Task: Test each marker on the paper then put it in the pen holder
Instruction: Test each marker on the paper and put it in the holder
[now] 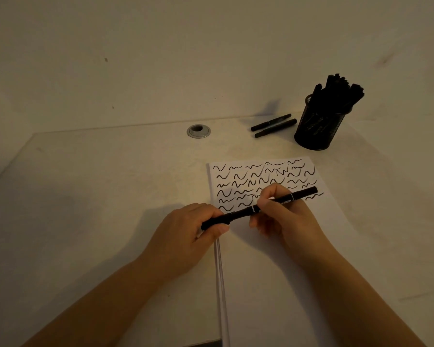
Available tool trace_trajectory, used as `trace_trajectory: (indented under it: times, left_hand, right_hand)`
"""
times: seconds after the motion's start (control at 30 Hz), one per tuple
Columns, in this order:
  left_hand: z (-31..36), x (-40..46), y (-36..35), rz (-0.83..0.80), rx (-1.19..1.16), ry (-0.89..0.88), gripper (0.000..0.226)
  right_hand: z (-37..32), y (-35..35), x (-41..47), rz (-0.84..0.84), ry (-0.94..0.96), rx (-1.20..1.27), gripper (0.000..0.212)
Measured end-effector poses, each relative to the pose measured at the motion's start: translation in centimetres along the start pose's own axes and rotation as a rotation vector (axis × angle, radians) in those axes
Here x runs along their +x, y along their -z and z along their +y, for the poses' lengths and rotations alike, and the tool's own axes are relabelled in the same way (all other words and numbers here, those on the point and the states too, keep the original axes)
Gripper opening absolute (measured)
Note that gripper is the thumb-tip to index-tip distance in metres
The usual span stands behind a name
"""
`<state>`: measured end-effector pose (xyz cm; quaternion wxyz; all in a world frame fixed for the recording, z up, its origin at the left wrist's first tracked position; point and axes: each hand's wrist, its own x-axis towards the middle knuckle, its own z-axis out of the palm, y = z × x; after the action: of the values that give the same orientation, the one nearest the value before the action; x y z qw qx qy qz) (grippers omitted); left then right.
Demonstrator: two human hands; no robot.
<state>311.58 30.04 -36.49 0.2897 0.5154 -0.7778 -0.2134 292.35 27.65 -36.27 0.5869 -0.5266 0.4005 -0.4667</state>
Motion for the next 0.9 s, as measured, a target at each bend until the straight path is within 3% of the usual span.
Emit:
trace_trajectory:
  times: [0.2,0.7,0.9]
  left_hand:
    - [0.1,0.0,0.0,-0.013,0.039,0.02,0.024]
    - [0.6,-0.2,-0.6,0.023,0.005,0.005,0.018]
    - [0.7,-0.2,-0.8,-0.026,-0.145,0.013,0.019]
  right_hand:
    - [-0.6,-0.2,-0.2,-0.058,0.053,-0.212,0.018]
    - [-1.1,-0.6,-0.8,-0.059,0.07,-0.099,0.015]
    - [-1.2,-1.1,-0.9,-0.082,0.071,-0.053,0.015]
